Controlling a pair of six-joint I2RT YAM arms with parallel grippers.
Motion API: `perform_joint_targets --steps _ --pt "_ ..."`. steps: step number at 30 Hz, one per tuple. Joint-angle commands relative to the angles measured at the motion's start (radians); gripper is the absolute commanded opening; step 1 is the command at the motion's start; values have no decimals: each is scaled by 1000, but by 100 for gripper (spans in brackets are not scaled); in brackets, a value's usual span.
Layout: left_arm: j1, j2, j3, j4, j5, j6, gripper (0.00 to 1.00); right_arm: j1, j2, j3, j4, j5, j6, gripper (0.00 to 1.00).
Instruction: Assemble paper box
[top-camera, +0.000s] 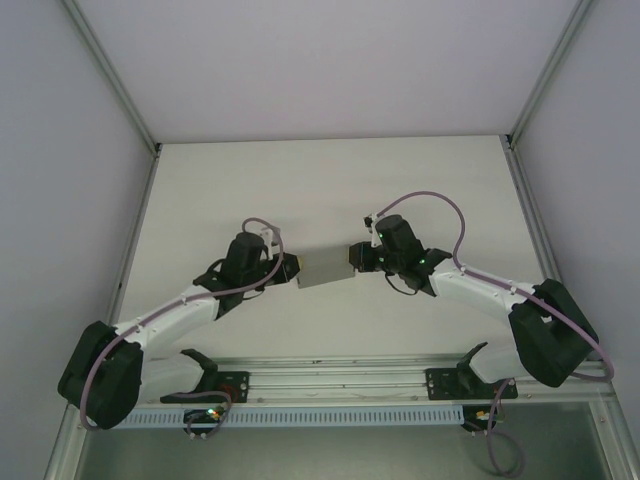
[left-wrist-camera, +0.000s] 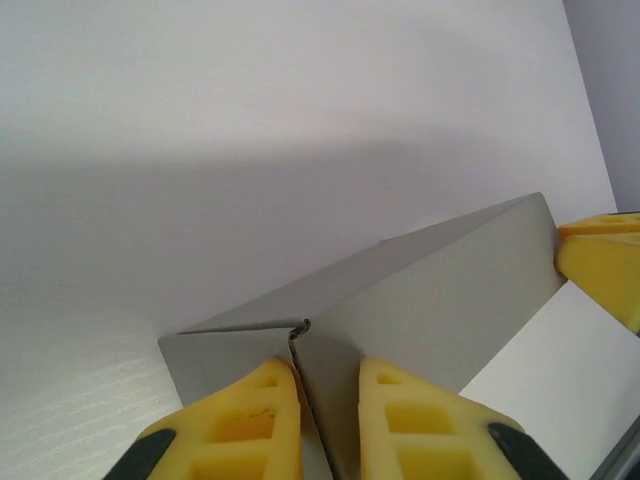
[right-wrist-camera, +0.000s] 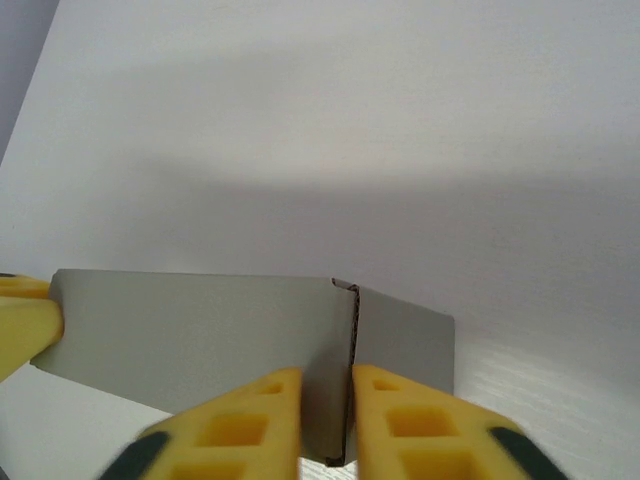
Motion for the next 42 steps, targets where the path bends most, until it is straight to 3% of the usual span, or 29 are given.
perform_joint_targets --steps 1,4,6,11,13,15,17,18,23,26,30,33,37,42 --pt "-16 44 3 -216 -12 66 22 2 24 15 -185 -9 -30 28" --pt "-20 55 52 -239 -12 88 40 -12 14 84 -223 7 -71 41" --pt "-22 61 79 -250 -12 104 44 -25 14 128 -247 14 -99 51" --pt "-23 71 134 -269 -19 132 56 -45 16 206 -297 -11 -233 62" --pt "-23 68 150 -273 -24 140 58 -46 14 226 -309 -52 -333 68" --pt "-22 68 164 -281 -28 149 68 -48 14 245 -320 -102 -472 75" --pt "-21 62 174 -283 -29 156 70 -49 22 265 -334 -131 -608 95" --pt "-21 56 180 -285 -30 163 75 -51 31 280 -350 -158 -678 100" --pt "-11 11 207 -288 -61 178 87 -51 68 324 -353 -238 -907 100" --pt "-9 -20 220 -296 -67 193 88 -51 92 347 -394 -329 -1104 100" --pt "-2 -74 224 -349 -124 199 100 -38 151 421 -578 -429 -1351 100" --pt "15 -135 208 -425 -214 195 100 -1 209 472 -664 -371 -1458 100" --pt "36 -222 174 -552 -351 171 100 46 294 507 -635 -214 -1516 100" --pt "48 -318 125 -646 -431 131 100 84 416 616 -688 -92 -1566 99"
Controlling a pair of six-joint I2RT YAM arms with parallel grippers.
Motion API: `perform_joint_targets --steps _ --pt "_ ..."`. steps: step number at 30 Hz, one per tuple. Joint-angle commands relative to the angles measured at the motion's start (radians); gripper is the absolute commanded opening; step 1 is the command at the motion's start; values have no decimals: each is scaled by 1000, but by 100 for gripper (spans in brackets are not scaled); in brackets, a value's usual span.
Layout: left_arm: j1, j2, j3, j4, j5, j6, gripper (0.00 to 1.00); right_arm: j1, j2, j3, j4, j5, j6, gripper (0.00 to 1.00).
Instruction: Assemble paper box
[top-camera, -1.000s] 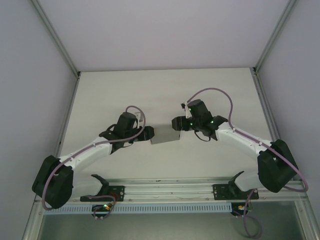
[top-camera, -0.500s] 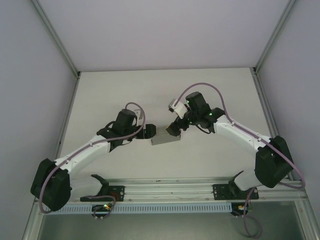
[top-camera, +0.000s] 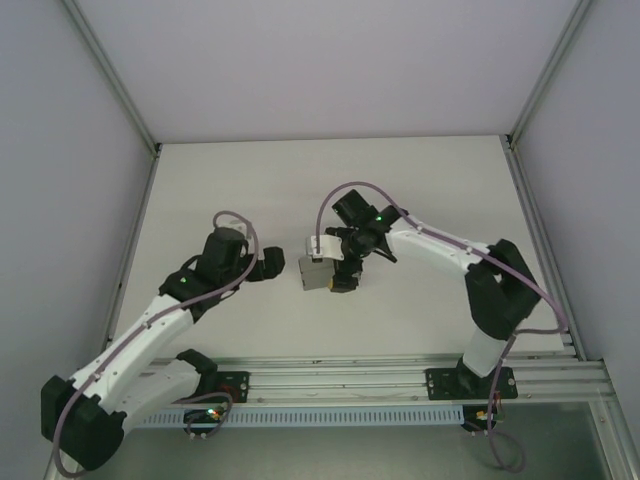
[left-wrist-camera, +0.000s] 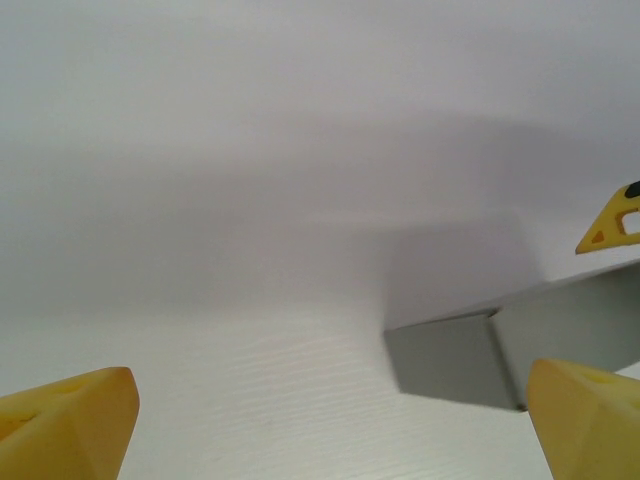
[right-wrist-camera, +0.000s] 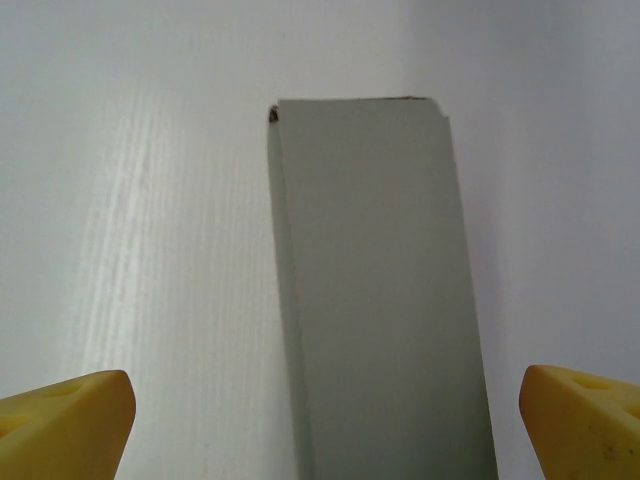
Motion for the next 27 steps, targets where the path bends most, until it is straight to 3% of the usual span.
perform_joint_targets --steps 1,8,10,12,18,20,23,27 --pt "9 -61 -46 -119 -107 -47 100 26 74 88 -105 135 -89 97" --pt "21 -145 -92 -137 -109 -63 100 66 178 153 -174 290 -90 83" --pt "22 -155 -89 -152 -121 -60 100 73 175 154 -176 303 -84 73" --pt "22 -157 -88 -158 -130 -58 100 82 169 145 -143 342 -71 56" --pt "25 -154 -70 -173 -150 -36 100 93 139 119 -22 484 -43 41" --pt "25 -158 -53 -182 -160 -26 100 97 108 80 87 569 -54 34" --pt "25 -165 -39 -174 -170 -14 100 101 60 -29 367 722 -112 33" --pt "25 -171 -41 -154 -176 -17 100 101 54 -98 554 844 -153 29"
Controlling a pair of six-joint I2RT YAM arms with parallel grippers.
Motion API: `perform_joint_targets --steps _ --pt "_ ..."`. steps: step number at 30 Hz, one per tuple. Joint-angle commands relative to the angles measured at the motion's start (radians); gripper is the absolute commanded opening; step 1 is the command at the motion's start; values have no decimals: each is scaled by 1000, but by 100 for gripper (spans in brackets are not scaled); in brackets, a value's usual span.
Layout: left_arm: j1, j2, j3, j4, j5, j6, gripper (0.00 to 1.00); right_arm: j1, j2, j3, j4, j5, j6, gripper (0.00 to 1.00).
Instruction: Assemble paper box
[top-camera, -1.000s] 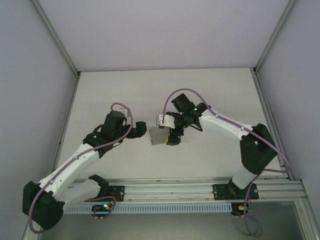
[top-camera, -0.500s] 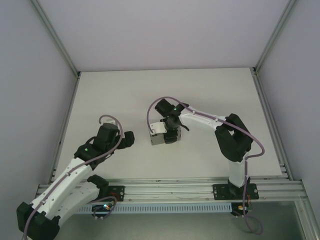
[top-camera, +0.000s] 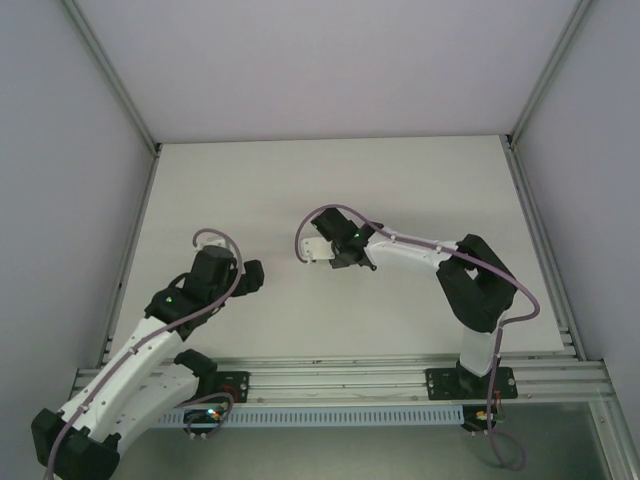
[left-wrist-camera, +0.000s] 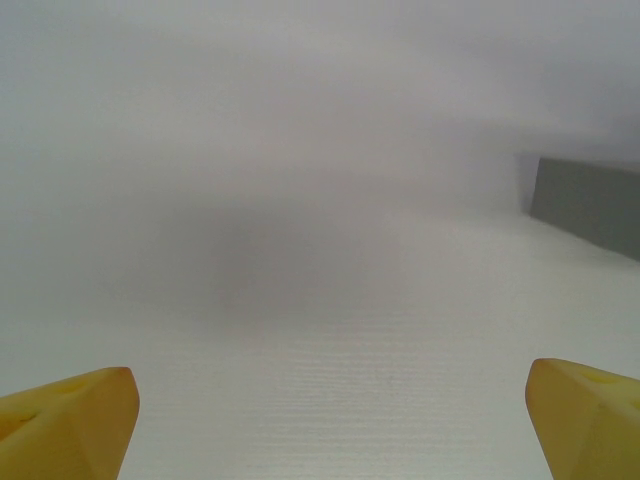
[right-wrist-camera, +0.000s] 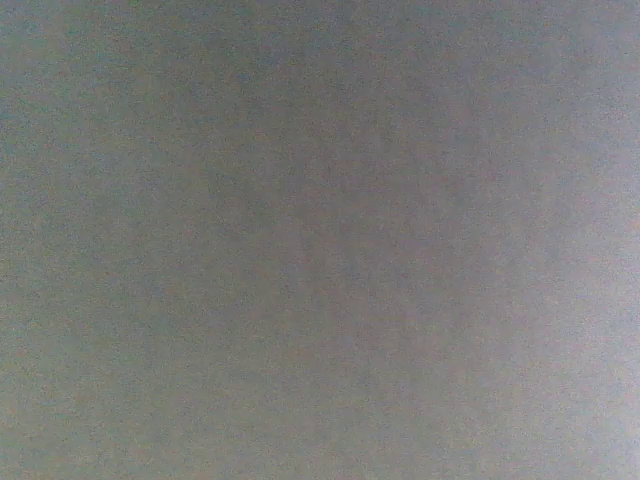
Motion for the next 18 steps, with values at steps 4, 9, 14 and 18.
perform_joint_targets --steps 4,9,14,18 --pt "5 -14 14 5 -18 20 100 4 8 -108 435 212 -88 30" --pt "6 -13 8 -4 -40 6 100 18 88 -181 631 278 -133 32" --pt "5 -20 5 3 -36 6 100 46 96 -224 584 270 -61 44" --pt "5 -22 7 3 -45 14 100 72 42 -246 462 240 19 77"
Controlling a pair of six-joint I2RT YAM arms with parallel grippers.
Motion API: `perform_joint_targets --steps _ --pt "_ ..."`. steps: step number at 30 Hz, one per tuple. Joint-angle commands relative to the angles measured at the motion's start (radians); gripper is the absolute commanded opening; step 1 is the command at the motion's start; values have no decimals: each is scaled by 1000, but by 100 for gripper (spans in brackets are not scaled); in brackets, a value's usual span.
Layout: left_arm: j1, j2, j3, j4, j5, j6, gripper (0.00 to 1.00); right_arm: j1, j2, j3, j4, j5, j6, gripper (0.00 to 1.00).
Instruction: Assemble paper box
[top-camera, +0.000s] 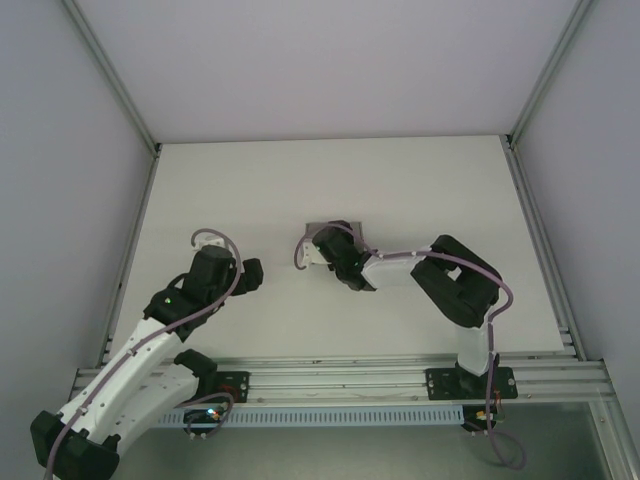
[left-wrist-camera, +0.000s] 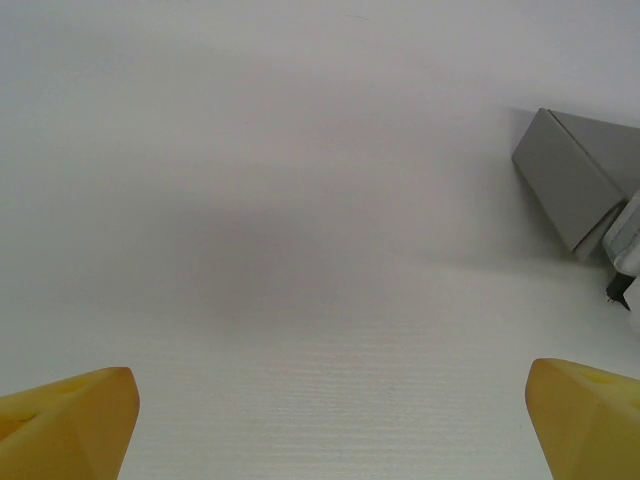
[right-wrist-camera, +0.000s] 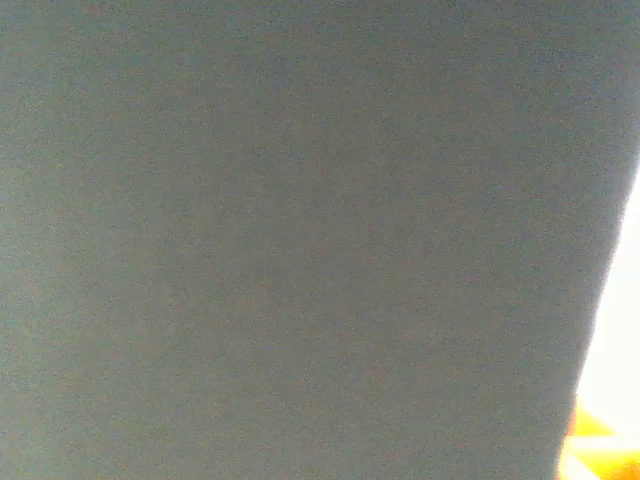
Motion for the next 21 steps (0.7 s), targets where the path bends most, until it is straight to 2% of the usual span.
perform_joint_targets --steps 1,2,3,9,13,16,18,21 --pt "5 -15 5 -1 -29 17 100 26 -66 -21 -125 -22 88 82" --pt "7 -13 8 1 -31 18 100 35 -86 -21 -184 -40 107 89" --pt "7 -13 8 4 -31 18 100 43 -114 -20 -250 -65 128 100" --pt "11 9 39 25 -70 46 100 68 -311 1 -545 -230 261 100" --pt "19 56 74 60 -186 102 100 43 -485 -42 -522 -265 380 100" --pt "63 113 29 216 -371 202 100 -68 -624 -107 -434 -307 577 100" --pt "140 164 -56 420 -464 298 100 -202 -710 -181 -353 -363 731 100" --pt "286 228 -201 777 -454 422 100 -414 -809 -363 -130 -401 868 100"
